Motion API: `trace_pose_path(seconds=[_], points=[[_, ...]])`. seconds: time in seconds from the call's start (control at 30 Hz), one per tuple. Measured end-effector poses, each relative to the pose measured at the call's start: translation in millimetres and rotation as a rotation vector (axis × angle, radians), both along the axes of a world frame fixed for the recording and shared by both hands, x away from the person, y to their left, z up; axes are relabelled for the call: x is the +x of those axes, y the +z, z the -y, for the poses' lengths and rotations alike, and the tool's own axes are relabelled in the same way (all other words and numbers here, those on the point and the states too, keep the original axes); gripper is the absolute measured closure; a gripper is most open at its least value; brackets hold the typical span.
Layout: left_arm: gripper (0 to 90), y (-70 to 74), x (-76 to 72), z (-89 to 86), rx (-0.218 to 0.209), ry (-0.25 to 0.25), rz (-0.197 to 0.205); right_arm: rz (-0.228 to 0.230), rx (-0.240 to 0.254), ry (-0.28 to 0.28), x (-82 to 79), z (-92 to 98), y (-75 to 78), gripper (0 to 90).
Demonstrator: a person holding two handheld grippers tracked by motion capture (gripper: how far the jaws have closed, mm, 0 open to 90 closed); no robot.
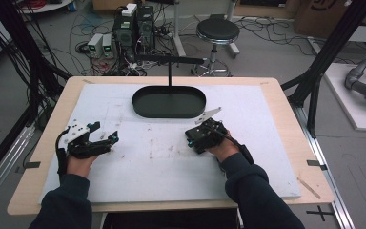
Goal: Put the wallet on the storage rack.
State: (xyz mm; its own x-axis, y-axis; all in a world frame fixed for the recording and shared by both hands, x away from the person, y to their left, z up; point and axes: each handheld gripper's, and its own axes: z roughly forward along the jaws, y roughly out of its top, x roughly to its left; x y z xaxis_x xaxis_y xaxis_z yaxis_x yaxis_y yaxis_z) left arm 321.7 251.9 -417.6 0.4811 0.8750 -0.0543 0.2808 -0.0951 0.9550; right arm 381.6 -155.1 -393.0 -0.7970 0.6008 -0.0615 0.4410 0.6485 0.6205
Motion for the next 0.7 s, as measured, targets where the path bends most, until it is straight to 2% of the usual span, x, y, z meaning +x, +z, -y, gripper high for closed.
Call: trace_pose_path(seconds=[0.03,0.07,0.17,0.23,0.3,0.37,0.43,0.5,0.53,0.6,0.63,0.67,0.7], points=[[18.3,0.1,0.2,0.0,0.001,0.0,0.001,0.0,0.0,0.0,0.0,0.0,0.0,35.6],[18.3,0.0,0.4,-0.1,0.001,0.0,0.0,-0.014,-0.036,-0.014,2.3,-6.6,-3.1,35.4],[18.4,-0.1,0.8,-0.8,0.002,-0.002,0.0,-0.025,-0.059,-0.029,5.6,-10.0,-6.4,35.0],[18.3,-0.3,1.0,-1.2,-0.002,0.0,-0.002,-0.03,-0.106,-0.061,10.4,-15.0,-13.3,34.1],[18.3,-0.6,1.3,-2.1,-0.004,0.004,-0.002,-0.029,-0.142,-0.065,12.6,-19.0,-19.5,34.1],[18.3,-0.6,1.1,-2.7,-0.004,0.003,-0.003,-0.027,-0.207,-0.071,10.5,-25.7,-25.6,35.9],[18.3,-0.6,1.0,-2.6,-0.007,0.006,-0.003,0.033,-0.281,-0.065,7.0,-32.6,-26.8,42.1],[18.6,-0.4,0.5,-3.1,-0.005,0.005,-0.003,0.063,-0.307,-0.074,6.2,-33.9,-26.1,53.2],[18.7,-0.3,0.3,-3.1,-0.004,0.005,-0.004,0.063,-0.303,-0.067,6.3,-33.3,-25.6,56.9],[18.7,-0.5,0.1,-3.4,-0.005,0.006,-0.003,0.062,-0.293,-0.045,4.8,-32.3,-22.9,69.9],[18.7,-0.5,0.1,-3.4,-0.005,0.006,-0.003,0.062,-0.293,-0.045,4.8,-32.3,-22.9,69.9],[18.7,-0.6,0.1,-3.6,-0.004,0.006,-0.003,0.057,-0.277,-0.039,3.5,-30.1,-19.4,76.2],[18.7,-0.6,-0.1,-3.8,-0.004,0.008,-0.004,0.057,-0.261,-0.034,4.6,-27.5,-17.8,78.2]])
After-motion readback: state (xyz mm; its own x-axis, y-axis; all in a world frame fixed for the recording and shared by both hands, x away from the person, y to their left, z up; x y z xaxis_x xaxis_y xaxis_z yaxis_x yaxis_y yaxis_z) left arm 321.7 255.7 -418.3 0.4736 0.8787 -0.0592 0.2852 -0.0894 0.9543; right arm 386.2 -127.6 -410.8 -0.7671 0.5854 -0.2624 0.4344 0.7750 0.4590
